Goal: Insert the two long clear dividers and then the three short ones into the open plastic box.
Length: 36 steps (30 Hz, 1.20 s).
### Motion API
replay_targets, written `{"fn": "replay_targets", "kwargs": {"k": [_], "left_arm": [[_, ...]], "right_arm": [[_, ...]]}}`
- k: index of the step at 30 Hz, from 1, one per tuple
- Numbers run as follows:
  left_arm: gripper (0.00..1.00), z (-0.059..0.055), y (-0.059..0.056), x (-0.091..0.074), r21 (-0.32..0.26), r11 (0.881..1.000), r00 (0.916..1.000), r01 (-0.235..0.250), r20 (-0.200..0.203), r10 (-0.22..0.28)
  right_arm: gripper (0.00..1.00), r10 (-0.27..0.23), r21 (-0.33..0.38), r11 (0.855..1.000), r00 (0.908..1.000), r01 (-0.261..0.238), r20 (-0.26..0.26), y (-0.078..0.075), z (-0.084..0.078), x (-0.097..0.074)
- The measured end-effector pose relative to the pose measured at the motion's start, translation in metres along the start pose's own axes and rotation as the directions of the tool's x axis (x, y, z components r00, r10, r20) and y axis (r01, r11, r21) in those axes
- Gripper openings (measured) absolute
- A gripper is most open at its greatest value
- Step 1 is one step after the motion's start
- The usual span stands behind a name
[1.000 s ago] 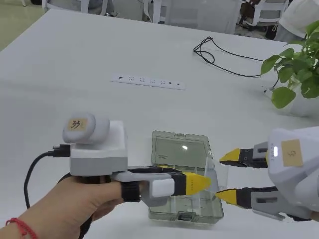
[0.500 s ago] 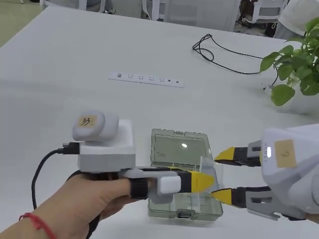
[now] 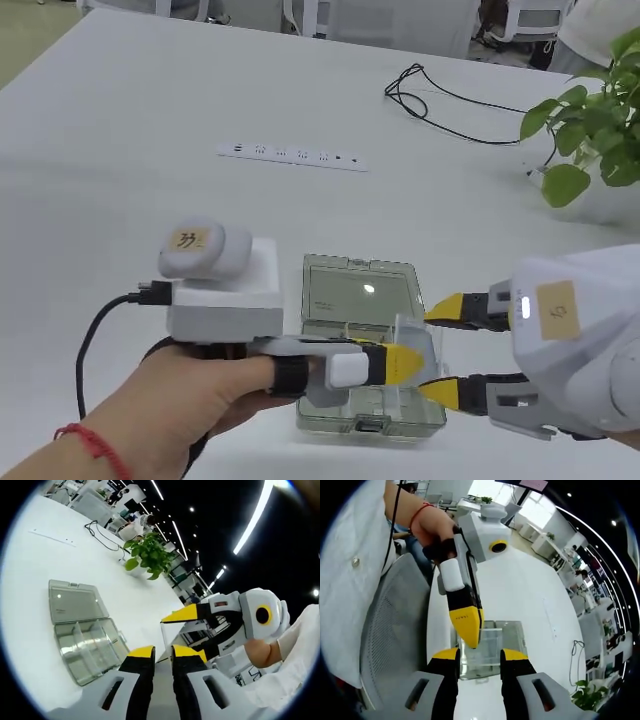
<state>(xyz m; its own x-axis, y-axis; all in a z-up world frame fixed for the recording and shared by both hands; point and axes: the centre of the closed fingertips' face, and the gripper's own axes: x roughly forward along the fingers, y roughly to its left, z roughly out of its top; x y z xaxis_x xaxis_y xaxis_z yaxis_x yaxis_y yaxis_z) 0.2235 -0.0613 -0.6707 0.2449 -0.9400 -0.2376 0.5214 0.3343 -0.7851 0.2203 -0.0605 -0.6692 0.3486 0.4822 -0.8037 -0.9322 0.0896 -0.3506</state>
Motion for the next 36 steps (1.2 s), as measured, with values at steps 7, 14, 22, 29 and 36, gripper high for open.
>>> {"fn": "replay_targets", "kwargs": {"k": [7, 14, 22, 29, 36], "left_arm": [[0.01, -0.003, -0.001, 0.001, 0.006, 1.000, 1.0000, 0.005, -0.008, -0.005], [0.00, -0.003, -0.005, 0.001, 0.013, 1.000, 0.9998, 0.014, -0.011, -0.014], [0.00, 0.000, -0.004, 0.000, 0.008, 1.000, 1.0000, 0.008, 0.004, -0.008], [0.00, 0.003, -0.003, -0.001, 0.033, 0.999, 0.9999, 0.004, 0.015, -0.004], [0.00, -0.004, -0.010, -0.006, 0.237, 0.971, 0.9989, 0.039, -0.033, -0.032]], "right_arm": [[0.33, 0.000, -0.014, 1.000, 0.9999, 0.000, -0.011, 0.002, 0.000, 0.000], [0.33, -0.002, -0.025, 1.000, 0.9998, 0.002, -0.018, 0.003, 0.000, 0.000], [0.33, -0.015, -0.043, 0.999, 0.9998, 0.015, -0.015, 0.000, 0.001, -0.001], [0.35, -0.017, -0.023, 1.000, 0.9997, 0.018, 0.015, -0.005, 0.006, -0.006], [0.34, 0.068, 0.135, 0.987, 0.9831, -0.091, 0.170, -0.014, 0.016, -0.027]]}}
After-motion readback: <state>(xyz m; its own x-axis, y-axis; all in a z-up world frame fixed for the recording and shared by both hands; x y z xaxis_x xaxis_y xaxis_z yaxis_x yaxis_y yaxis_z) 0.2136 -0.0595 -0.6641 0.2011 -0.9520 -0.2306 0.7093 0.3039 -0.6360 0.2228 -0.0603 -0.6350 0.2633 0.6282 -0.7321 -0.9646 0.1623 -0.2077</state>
